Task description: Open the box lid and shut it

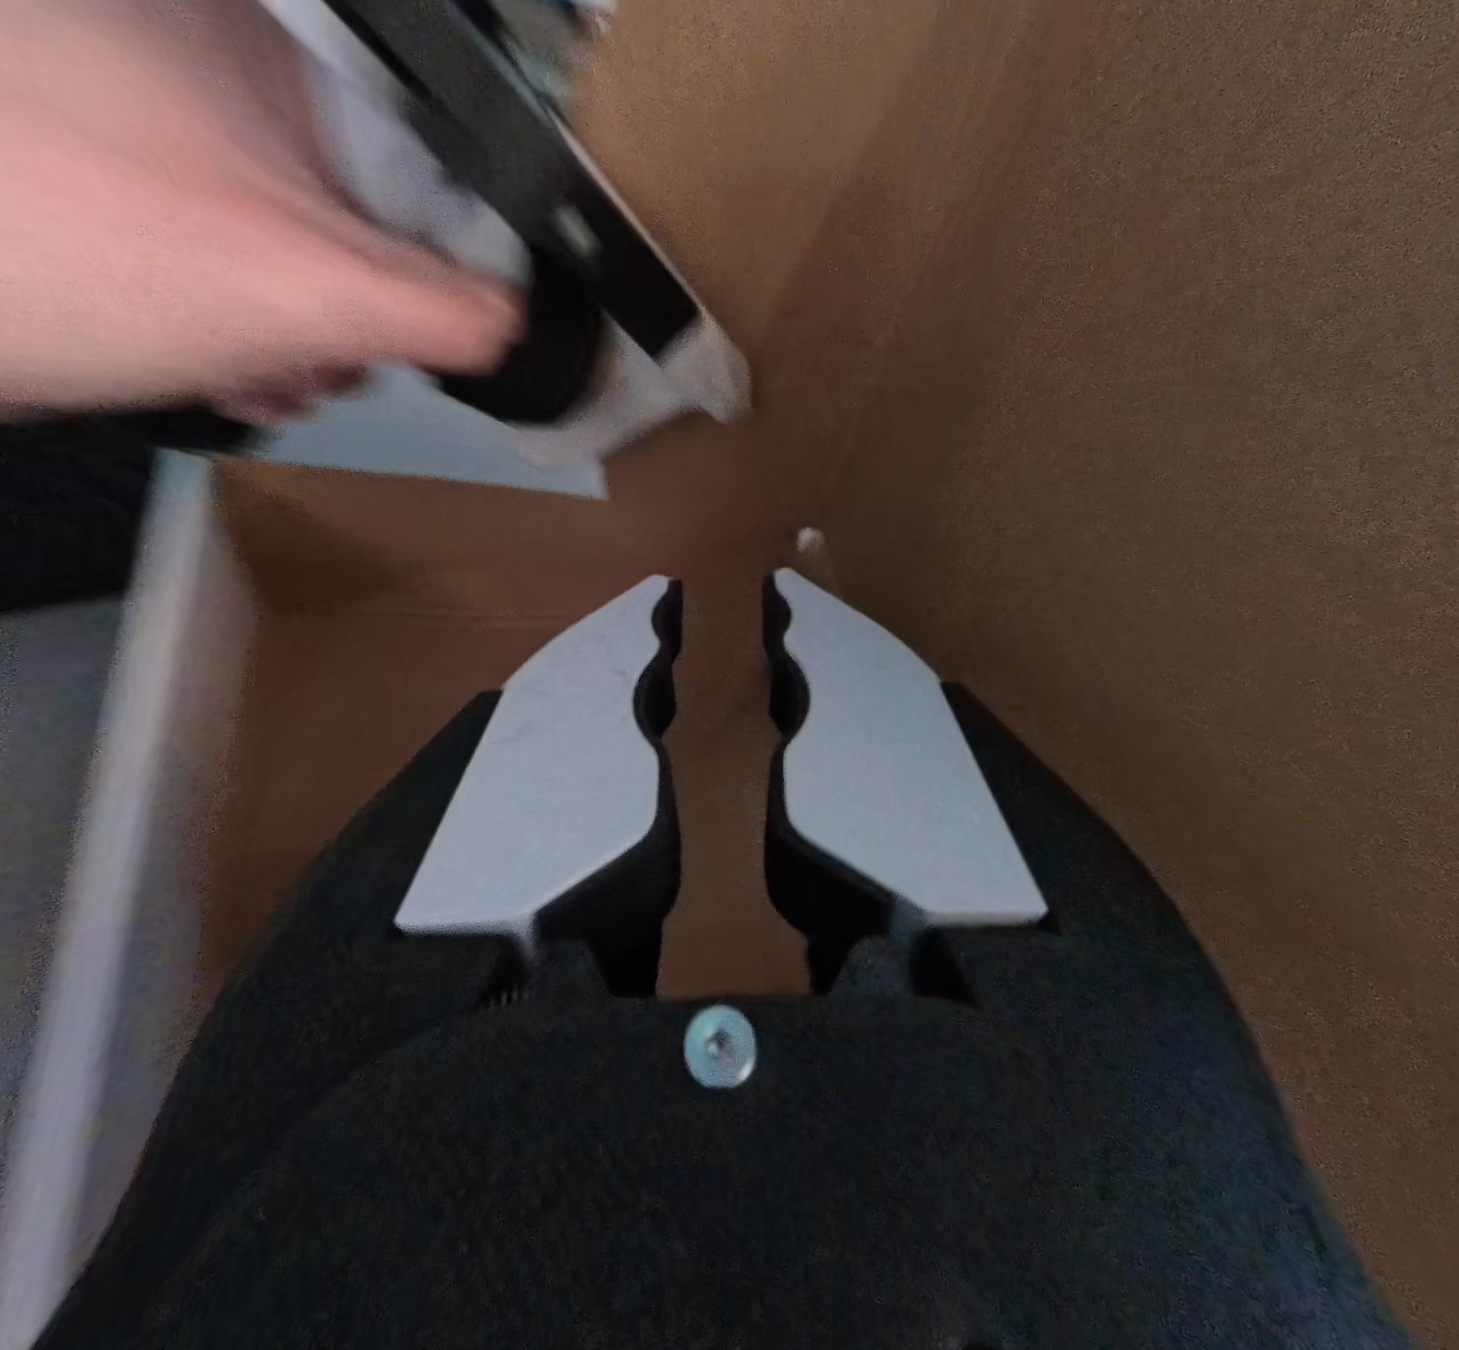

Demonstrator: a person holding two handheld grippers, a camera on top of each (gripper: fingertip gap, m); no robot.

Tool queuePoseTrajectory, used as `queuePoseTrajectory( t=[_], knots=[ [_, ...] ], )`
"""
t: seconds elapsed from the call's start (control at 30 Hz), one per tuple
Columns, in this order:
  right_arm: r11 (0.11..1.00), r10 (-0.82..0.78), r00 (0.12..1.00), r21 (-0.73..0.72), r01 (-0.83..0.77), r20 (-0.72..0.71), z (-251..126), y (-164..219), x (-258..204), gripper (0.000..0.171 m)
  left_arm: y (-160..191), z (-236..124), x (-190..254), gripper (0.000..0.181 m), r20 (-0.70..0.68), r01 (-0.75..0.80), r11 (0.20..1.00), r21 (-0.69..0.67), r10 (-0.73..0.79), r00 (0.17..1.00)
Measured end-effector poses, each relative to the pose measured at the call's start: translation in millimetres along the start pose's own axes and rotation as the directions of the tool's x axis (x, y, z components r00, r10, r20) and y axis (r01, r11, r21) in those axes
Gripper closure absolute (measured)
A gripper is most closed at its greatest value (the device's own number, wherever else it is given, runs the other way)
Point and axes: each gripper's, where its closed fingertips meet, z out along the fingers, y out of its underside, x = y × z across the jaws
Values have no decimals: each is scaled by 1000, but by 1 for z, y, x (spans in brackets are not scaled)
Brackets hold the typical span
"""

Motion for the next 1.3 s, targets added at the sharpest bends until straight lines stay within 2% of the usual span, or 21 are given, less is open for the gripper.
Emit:
queuePoseTrajectory(
  t=[0.1, 0.17, 0.27, 0.3, 0.33, 0.4, 0.47, 0.53, 0.6, 0.67, 0.73, 0.8, 0.93, 1.03, 1.2, 1.27, 1.3],
  knots=[
    [971, 39, 999, 236, -37, -2, -98, -41, -25, 151, -3, -7, 4, 149, -16, -16, 997, 73, 18, 1000],
    [936, 32, 989, 352, 22, -146, -165, -47, -21, 150, -9, -21, 5, 138, 16, -64, 988, 138, 62, 998],
    [903, 139, 894, 424, 62, -427, -247, -19, 14, 147, -13, -50, 9, 131, 192, -258, 945, 200, 220, 956],
    [909, 197, 859, 417, 22, -473, -262, -2, 27, 146, -13, -60, 20, 132, 225, -331, 917, 225, 282, 933],
    [915, 256, 830, 401, -43, -495, -268, 18, 40, 135, -13, -66, 37, 132, 220, -388, 886, 254, 338, 915],
    [908, 377, 796, 360, -215, -474, -262, 57, 55, 110, -4, -69, 92, 138, 72, -449, 837, 312, 450, 890],
    [888, 446, 771, 333, -318, -454, -247, 84, 62, 109, 13, -59, 158, 142, -171, -481, 796, 367, 566, 807],
    [872, 486, 734, 319, -372, -474, -234, 101, 70, 110, 33, -36, 202, 143, -313, -569, 742, 355, 668, 676],
    [854, 520, 704, 273, -443, -484, -217, 118, 72, 110, 43, -7, 222, 146, -318, -680, 649, 341, 760, 566],
    [810, 585, 679, 293, -507, -443, -204, 121, 70, 113, 62, 16, 240, 148, -372, -766, 548, 335, 824, 427],
    [790, 612, 653, 319, -523, -445, -201, 121, 74, 119, 76, 37, 244, 146, -393, -833, 462, 304, 857, 332],
    [791, 610, 631, 324, -519, -479, -201, 124, 80, 124, 84, 55, 240, 144, -411, -871, 424, 249, 860, 301],
    [780, 618, 621, 281, -559, -482, -193, 131, 84, 127, 89, 74, 240, 147, -442, -880, 437, 186, 837, 322],
    [763, 628, 590, 251, -596, -507, -191, 142, 87, 135, 97, 82, 241, 150, -453, -896, 407, 174, 841, 294],
    [686, 705, 549, 234, -689, -449, -184, 150, 81, 145, 117, 100, 233, 154, -481, -908, 398, 127, 826, 295],
    [665, 724, 549, 209, -717, -418, -180, 150, 78, 157, 123, 106, 229, 155, -467, -915, 386, 115, 834, 293],
    [655, 730, 541, 202, -728, -418, -180, 150, 78, 158, 126, 108, 228, 157, -466, -921, 373, 108, 838, 285]
  ],
)
